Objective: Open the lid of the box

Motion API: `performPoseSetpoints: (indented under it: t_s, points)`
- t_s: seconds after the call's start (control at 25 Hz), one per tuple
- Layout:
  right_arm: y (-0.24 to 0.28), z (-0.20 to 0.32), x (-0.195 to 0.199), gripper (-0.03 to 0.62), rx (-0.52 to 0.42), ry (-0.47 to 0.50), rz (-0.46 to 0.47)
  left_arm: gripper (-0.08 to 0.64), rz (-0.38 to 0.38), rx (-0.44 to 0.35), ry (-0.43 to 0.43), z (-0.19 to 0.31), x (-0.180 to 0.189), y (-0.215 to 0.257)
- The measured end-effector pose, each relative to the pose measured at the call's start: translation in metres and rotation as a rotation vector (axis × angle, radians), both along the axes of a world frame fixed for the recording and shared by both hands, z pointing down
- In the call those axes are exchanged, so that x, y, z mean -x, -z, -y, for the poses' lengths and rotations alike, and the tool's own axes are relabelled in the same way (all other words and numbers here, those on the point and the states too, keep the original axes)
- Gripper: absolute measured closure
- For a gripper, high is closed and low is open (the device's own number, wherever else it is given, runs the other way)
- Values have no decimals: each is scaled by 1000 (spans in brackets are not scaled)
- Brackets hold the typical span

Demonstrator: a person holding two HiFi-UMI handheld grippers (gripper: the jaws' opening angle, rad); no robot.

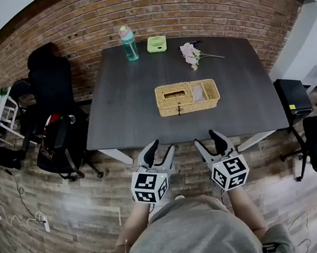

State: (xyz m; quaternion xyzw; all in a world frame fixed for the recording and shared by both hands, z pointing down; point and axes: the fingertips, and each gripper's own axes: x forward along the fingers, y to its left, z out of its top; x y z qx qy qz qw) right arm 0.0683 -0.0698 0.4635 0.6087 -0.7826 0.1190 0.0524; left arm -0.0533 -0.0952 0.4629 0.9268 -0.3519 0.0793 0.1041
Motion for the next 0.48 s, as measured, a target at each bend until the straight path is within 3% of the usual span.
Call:
performPoseSetpoints:
  t_s: [0.48]
  points:
    - [-12, 35, -16, 348, 47, -13, -28, 362, -13, 51, 15, 32, -5, -10]
